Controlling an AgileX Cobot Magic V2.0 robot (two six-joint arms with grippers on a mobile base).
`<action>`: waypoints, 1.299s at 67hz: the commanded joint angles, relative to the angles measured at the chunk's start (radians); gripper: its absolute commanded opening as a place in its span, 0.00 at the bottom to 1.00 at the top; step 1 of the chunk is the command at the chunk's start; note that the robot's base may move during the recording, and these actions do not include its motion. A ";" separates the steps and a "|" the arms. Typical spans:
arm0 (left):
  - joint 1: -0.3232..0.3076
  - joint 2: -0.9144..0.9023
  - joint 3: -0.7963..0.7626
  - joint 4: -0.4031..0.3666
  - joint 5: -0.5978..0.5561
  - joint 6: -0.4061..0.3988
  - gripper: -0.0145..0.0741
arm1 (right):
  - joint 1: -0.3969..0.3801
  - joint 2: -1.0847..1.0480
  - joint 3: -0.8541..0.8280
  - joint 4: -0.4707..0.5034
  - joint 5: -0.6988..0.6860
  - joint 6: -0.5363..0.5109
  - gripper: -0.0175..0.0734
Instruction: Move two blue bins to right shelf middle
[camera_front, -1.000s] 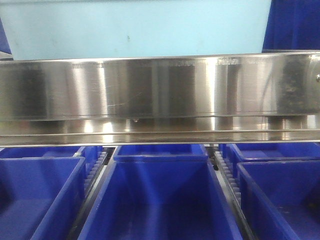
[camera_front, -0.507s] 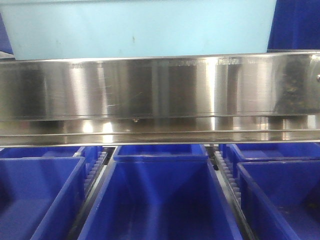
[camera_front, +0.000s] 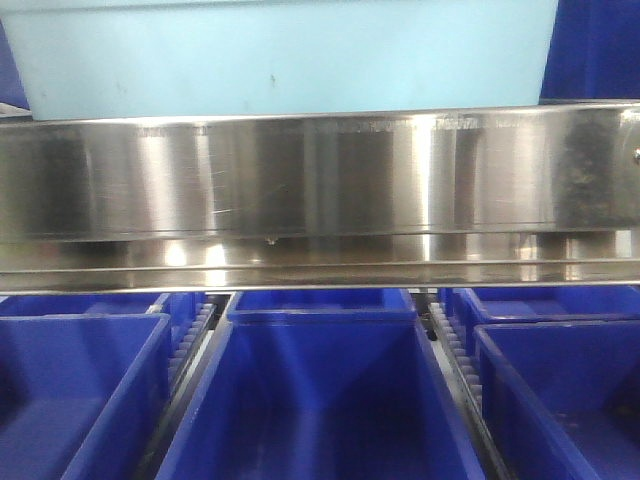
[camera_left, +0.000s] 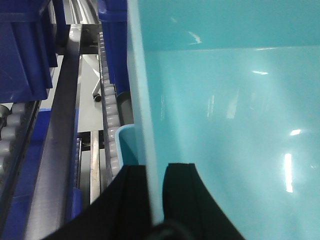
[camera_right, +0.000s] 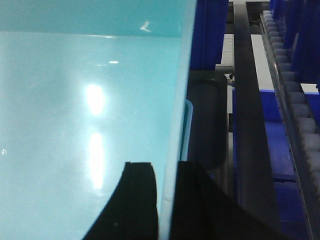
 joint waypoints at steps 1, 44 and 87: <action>-0.008 -0.004 -0.003 -0.023 -0.052 0.011 0.04 | 0.009 -0.009 0.000 0.007 -0.063 -0.012 0.01; -0.008 -0.037 -0.028 -0.056 0.077 0.011 0.59 | 0.009 -0.021 -0.042 0.025 0.051 -0.012 0.55; -0.008 0.170 -0.490 -0.124 0.944 -0.071 0.59 | 0.007 0.138 -0.399 0.339 0.808 -0.123 0.55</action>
